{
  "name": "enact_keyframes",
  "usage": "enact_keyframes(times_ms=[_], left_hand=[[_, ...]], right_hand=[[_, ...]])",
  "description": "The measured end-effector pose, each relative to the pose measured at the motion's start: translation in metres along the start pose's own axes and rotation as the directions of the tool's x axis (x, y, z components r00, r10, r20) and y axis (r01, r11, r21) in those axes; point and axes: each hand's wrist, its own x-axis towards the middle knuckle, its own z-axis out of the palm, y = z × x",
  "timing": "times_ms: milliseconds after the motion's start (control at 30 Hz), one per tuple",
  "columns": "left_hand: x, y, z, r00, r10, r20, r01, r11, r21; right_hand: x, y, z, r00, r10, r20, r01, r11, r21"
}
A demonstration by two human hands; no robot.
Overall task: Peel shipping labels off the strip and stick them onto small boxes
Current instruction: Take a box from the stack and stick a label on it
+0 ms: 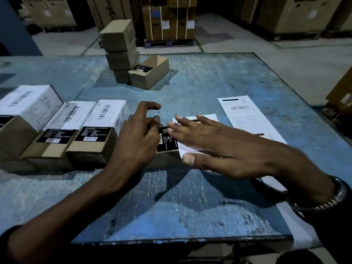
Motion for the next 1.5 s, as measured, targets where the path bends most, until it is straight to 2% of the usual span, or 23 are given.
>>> enact_keyframes(times_ms=[167,333,433,533,600,767,900,1067,1200,1300,1400,1500], left_hand=[[0.002,0.005,-0.001,0.999,-0.045,-0.015,0.045,0.999,-0.004],[0.0,0.01,0.001,0.997,-0.072,-0.034,0.073,0.997,0.022],[-0.002,0.01,0.003,0.997,-0.053,-0.054,0.056,0.998,0.043],[-0.001,0.005,0.003,0.999,0.009,-0.042,-0.007,0.998,0.058],[0.0,0.003,0.002,0.999,0.017,-0.038,-0.015,0.998,0.056],[0.002,0.002,0.001,0.999,-0.022,-0.026,0.023,1.0,0.02],[0.001,0.003,0.002,0.998,-0.055,-0.028,0.054,0.998,-0.012],[-0.001,0.003,0.003,0.999,-0.04,-0.036,0.039,0.999,-0.005],[-0.001,0.004,0.004,0.999,-0.01,-0.049,0.012,0.999,0.036],[0.0,0.004,0.004,0.999,0.001,-0.043,0.001,0.999,0.047],[0.0,0.005,0.003,0.999,-0.001,-0.035,0.003,0.999,0.036],[-0.003,0.011,0.001,0.998,-0.056,0.013,0.057,0.995,-0.079]], right_hand=[[0.005,-0.002,0.005,0.988,0.149,0.05,-0.142,0.983,-0.117],[-0.002,0.012,-0.005,0.956,0.293,0.017,-0.29,0.952,-0.103],[-0.001,0.007,-0.007,0.969,0.246,-0.013,-0.246,0.965,-0.089],[0.005,-0.012,-0.004,0.987,0.156,0.037,-0.154,0.987,-0.039],[0.007,-0.016,0.001,0.989,0.133,0.063,-0.127,0.988,-0.082],[0.008,-0.006,0.003,0.977,0.208,0.039,-0.2,0.968,-0.152],[0.005,0.01,0.0,0.951,0.308,0.022,-0.303,0.945,-0.12],[0.004,0.029,-0.005,0.897,0.436,-0.077,-0.442,0.888,-0.122],[0.01,0.019,-0.005,0.931,0.342,-0.128,-0.352,0.933,-0.072],[0.016,0.007,0.003,0.958,0.272,-0.091,-0.282,0.953,-0.112],[0.019,0.008,0.009,0.954,0.29,-0.081,-0.299,0.946,-0.128],[0.018,0.017,0.007,0.936,0.345,-0.071,-0.35,0.933,-0.08]])
